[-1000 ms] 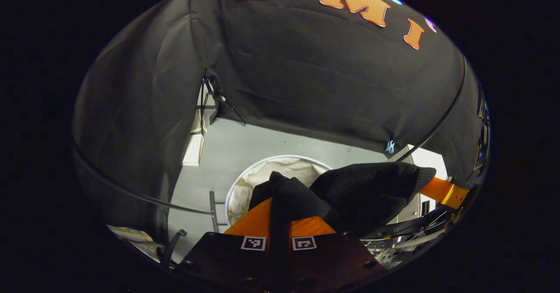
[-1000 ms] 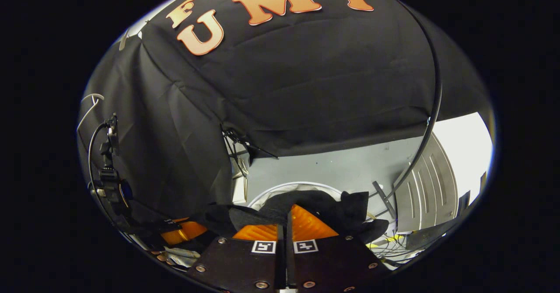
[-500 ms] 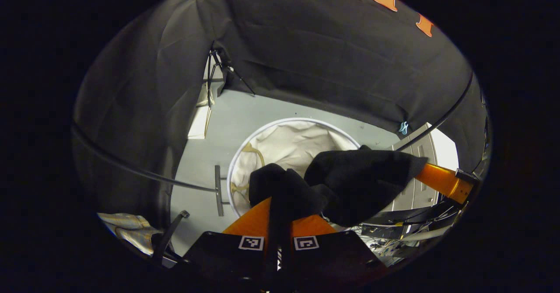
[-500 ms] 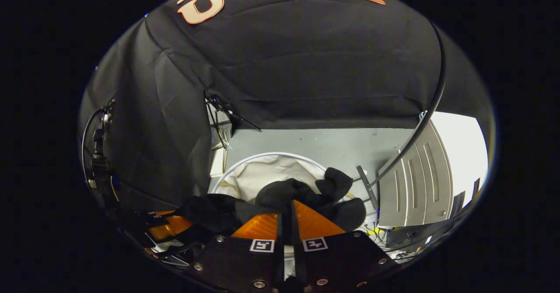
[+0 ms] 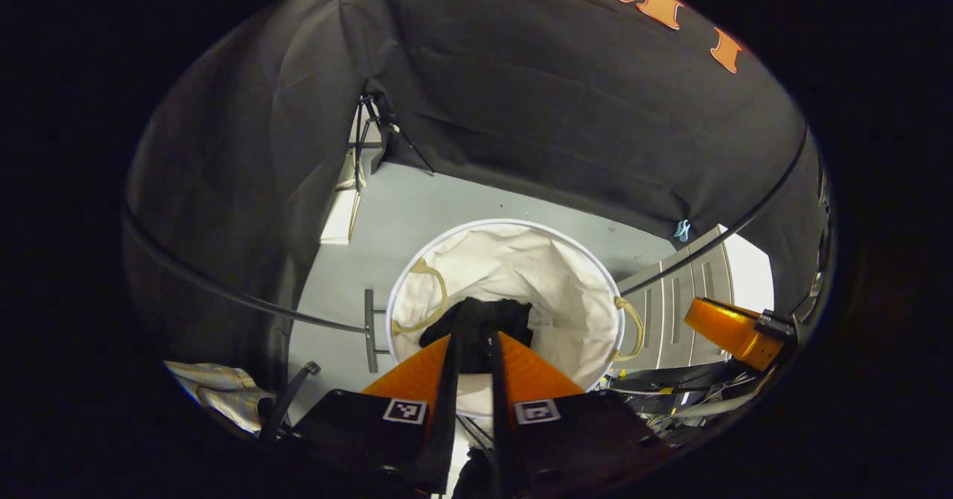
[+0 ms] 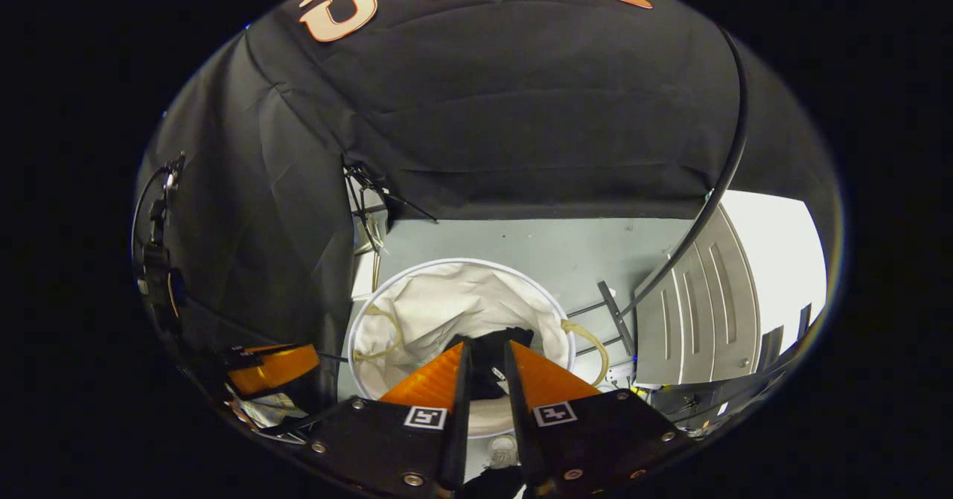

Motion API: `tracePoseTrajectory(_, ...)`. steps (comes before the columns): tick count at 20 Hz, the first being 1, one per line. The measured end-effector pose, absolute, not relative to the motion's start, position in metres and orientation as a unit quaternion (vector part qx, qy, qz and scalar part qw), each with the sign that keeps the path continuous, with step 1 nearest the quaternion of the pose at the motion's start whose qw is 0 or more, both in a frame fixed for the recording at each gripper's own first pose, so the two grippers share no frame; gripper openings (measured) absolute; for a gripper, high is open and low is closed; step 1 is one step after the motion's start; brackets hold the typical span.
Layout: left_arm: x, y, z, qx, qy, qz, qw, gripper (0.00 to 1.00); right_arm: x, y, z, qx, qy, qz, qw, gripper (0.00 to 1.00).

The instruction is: Grasp the clothes on the hanger with both hands and then place them into the laundry hamper below.

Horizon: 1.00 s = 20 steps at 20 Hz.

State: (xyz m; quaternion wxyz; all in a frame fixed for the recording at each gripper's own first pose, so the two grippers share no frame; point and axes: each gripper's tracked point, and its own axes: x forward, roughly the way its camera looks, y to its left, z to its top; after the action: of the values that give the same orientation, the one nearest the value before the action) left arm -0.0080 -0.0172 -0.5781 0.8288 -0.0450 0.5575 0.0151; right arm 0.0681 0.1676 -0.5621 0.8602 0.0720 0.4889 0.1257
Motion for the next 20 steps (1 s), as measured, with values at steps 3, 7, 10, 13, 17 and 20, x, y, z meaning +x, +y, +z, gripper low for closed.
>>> tracePoseTrajectory(3,-0.009,-0.020,-0.560,-0.051,0.548,0.013,0.835,0.57,0.065,0.167,-0.545,0.075,0.483,0.125,0.864,0.48)
tracePoseTrajectory(7,-0.016,-0.023,-0.532,-0.051,0.538,0.007,0.841,0.76,0.065,0.161,-0.515,0.076,0.468,0.124,0.872,0.73)
tracePoseTrajectory(10,-0.020,-0.020,-0.505,-0.047,0.523,0.004,0.851,0.83,0.063,0.156,-0.482,0.055,0.451,0.124,0.882,0.88)
tracePoseTrajectory(13,-0.018,-0.016,-0.468,-0.038,0.498,0.007,0.866,0.89,0.062,0.154,-0.445,0.040,0.428,0.130,0.893,0.93)
tracePoseTrajectory(17,-0.016,-0.014,-0.420,-0.040,0.464,0.010,0.885,0.97,0.056,0.149,-0.400,0.023,0.404,0.134,0.905,0.94)
tracePoseTrajectory(20,-0.011,-0.014,-0.383,-0.034,0.431,0.009,0.902,0.98,0.053,0.143,-0.367,0.022,0.387,0.132,0.912,0.94)
